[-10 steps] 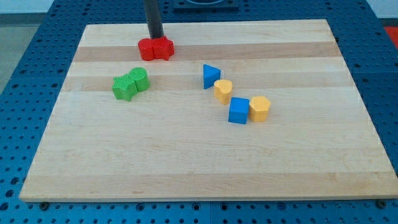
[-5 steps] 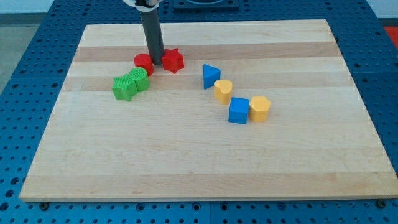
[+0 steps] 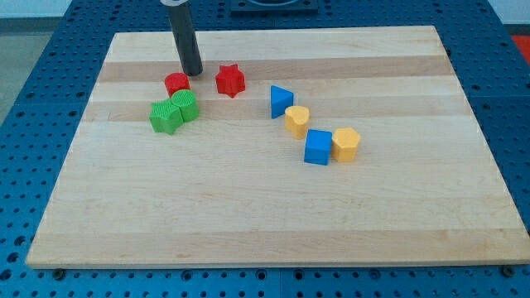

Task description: Separate the red blocks

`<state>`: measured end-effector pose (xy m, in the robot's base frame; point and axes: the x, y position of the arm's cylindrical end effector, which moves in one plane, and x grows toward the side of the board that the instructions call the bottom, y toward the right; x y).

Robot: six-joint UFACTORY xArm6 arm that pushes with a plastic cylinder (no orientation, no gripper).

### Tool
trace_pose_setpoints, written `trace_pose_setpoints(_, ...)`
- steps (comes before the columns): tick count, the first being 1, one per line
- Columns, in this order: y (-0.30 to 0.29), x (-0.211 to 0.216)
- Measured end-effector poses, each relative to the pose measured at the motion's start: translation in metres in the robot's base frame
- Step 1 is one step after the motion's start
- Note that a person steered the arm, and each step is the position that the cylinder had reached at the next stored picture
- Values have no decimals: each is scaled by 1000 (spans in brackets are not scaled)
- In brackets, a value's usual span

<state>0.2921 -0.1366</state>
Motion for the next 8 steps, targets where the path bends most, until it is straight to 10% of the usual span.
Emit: trace_pose_setpoints(8, 104, 67)
